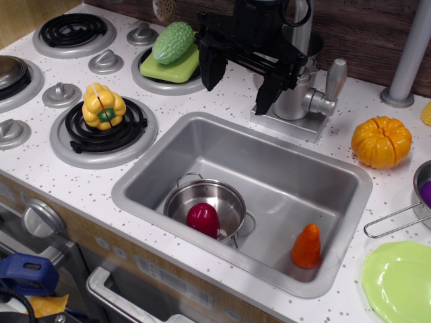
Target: Turn faucet front to left
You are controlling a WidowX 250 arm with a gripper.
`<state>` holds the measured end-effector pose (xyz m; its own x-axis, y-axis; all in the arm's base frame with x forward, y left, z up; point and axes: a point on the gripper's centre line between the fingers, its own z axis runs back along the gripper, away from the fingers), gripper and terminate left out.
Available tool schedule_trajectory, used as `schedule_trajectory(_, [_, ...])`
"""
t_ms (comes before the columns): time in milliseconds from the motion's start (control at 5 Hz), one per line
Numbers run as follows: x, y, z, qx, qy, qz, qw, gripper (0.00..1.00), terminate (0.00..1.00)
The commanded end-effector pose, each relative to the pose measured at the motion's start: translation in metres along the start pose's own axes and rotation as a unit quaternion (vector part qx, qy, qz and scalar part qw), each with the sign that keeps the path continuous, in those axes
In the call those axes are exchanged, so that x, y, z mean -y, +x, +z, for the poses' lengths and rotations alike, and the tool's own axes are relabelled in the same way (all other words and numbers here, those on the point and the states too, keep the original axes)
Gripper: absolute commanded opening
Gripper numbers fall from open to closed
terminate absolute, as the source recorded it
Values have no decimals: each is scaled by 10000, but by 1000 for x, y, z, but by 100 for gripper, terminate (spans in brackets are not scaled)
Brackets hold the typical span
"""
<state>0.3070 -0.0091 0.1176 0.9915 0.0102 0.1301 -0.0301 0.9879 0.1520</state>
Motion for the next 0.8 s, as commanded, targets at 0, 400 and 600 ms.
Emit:
schedule_trajectory(0, [0, 0, 0, 0, 0, 0, 10000, 100, 0])
schedule_trajectory(400, [21, 13, 4, 446, 36, -275, 9986, 100, 0])
schedule_trajectory(600, [31, 24, 5, 721, 209, -421, 9963, 100, 0])
